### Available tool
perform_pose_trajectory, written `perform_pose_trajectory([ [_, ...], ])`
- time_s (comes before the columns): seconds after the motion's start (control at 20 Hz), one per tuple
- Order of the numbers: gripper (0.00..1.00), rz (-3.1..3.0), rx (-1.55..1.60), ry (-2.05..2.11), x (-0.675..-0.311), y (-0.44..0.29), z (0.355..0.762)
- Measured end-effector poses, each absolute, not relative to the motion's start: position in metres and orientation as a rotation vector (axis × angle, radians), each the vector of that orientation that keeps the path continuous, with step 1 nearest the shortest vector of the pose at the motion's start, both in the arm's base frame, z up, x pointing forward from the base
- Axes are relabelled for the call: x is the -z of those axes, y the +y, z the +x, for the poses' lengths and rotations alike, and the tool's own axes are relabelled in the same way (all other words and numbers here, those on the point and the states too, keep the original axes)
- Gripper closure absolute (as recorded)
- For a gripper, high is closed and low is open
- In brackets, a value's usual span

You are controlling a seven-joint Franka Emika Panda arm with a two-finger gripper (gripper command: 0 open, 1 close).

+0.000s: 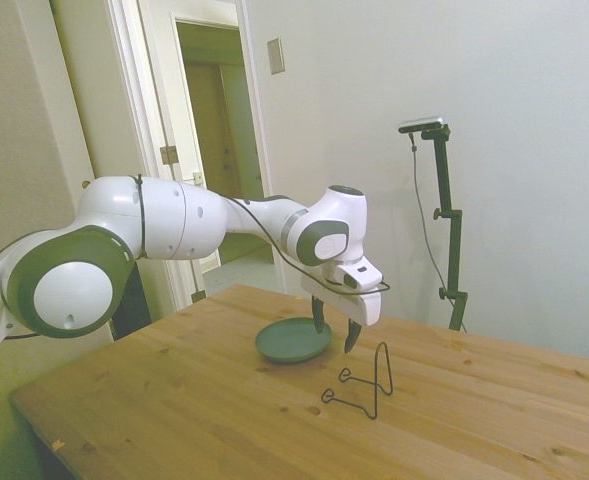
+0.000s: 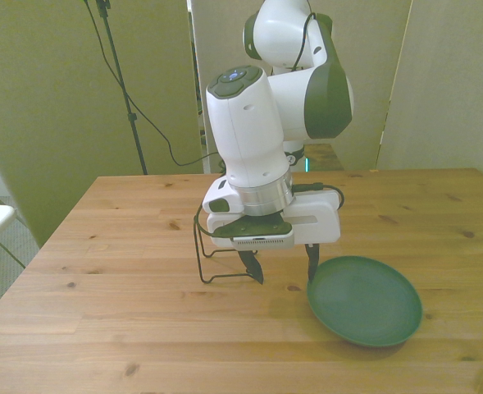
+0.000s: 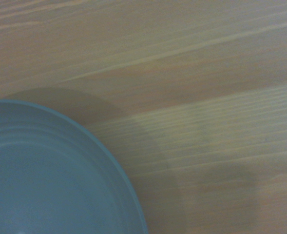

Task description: Load the plate

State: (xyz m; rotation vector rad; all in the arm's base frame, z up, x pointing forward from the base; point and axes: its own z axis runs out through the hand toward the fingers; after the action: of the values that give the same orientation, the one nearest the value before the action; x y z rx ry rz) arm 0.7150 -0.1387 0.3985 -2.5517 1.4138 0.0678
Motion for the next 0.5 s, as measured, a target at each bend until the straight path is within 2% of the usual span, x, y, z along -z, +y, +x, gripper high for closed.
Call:
perform_pose_trajectory([
  [0.5, 0.0, -2.522, -0.088, 1.296, -0.382, -0.134, 0.72],
])
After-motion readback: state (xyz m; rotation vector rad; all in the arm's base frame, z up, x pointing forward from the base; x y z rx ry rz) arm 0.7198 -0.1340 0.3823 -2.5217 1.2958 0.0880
